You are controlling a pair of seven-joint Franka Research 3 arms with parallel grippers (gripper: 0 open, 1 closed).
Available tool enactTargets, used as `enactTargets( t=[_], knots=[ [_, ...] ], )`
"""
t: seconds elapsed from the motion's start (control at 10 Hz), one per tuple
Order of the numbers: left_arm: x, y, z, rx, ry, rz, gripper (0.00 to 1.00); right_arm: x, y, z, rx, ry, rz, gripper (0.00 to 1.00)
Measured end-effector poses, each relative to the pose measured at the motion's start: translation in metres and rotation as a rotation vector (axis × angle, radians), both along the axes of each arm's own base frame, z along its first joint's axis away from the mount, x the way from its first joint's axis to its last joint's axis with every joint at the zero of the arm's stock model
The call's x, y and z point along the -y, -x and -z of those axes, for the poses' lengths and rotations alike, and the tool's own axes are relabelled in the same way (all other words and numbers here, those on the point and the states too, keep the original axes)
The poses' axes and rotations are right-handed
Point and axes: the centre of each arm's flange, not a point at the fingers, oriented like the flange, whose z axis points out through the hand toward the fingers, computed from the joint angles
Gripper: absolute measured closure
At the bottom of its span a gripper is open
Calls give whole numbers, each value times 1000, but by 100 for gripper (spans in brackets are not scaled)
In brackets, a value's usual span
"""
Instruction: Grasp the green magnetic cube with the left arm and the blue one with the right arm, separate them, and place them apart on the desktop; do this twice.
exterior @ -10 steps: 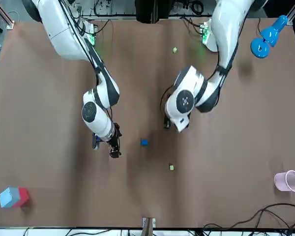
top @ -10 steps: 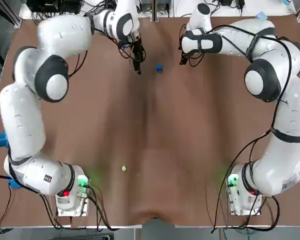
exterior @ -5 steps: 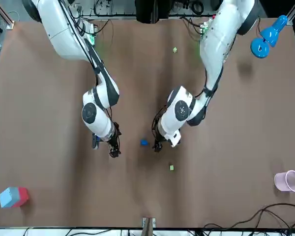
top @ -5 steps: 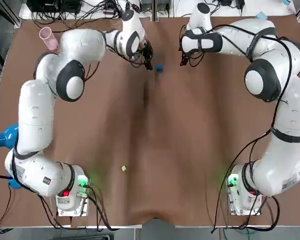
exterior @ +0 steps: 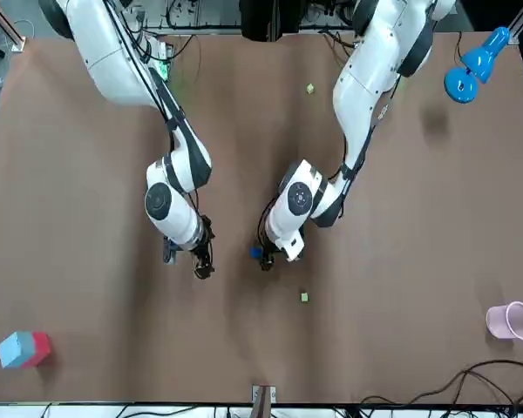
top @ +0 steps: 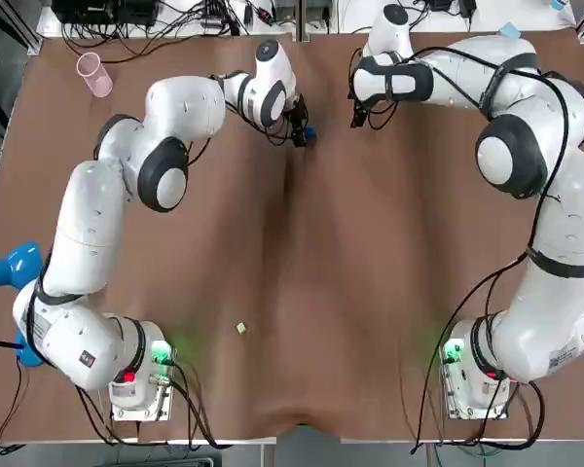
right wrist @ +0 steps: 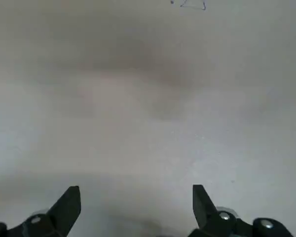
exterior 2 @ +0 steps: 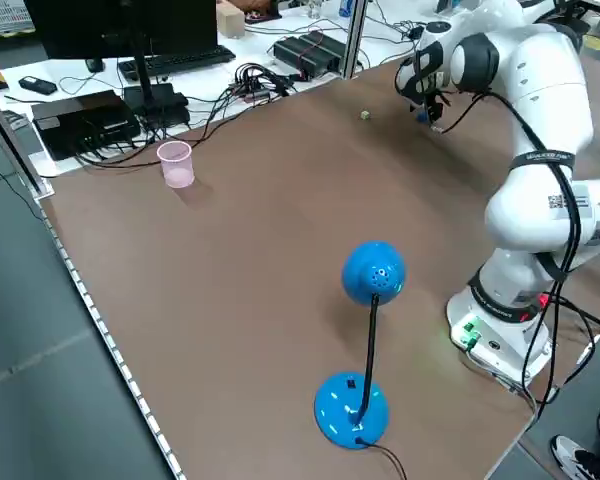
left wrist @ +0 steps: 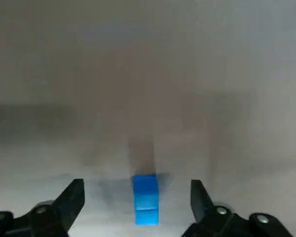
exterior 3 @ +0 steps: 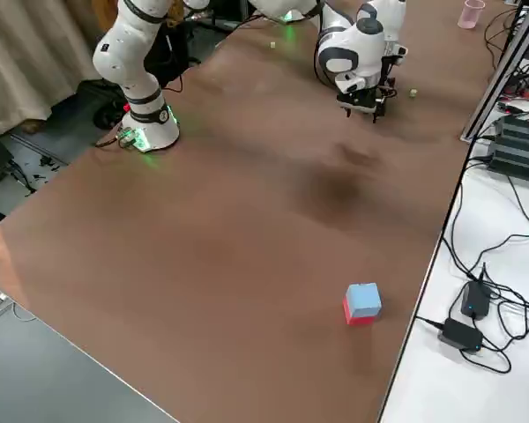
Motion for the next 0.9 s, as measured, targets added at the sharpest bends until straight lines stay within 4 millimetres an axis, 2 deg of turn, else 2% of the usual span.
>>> enactTargets(
  t=[0.2,0.3,0.4,0.5,0.7,0.9],
  knots=[
    [0,0,7,-6,-3,-1,8,0,0,0,0,0,0,0],
    [0,0,8,-6,-3,-1,13,0,0,0,0,0,0,0],
    [0,1,8,-6,-3,1,21,0,0,0,0,0,-1,0],
    [2,2,7,-4,-4,11,36,0,0,0,0,0,-1,0],
    [3,2,6,5,-4,33,46,-4,2,0,-3,-4,-3,0],
    [5,3,5,8,-6,51,52,-28,10,-7,-5,-29,14,0]
  ],
)
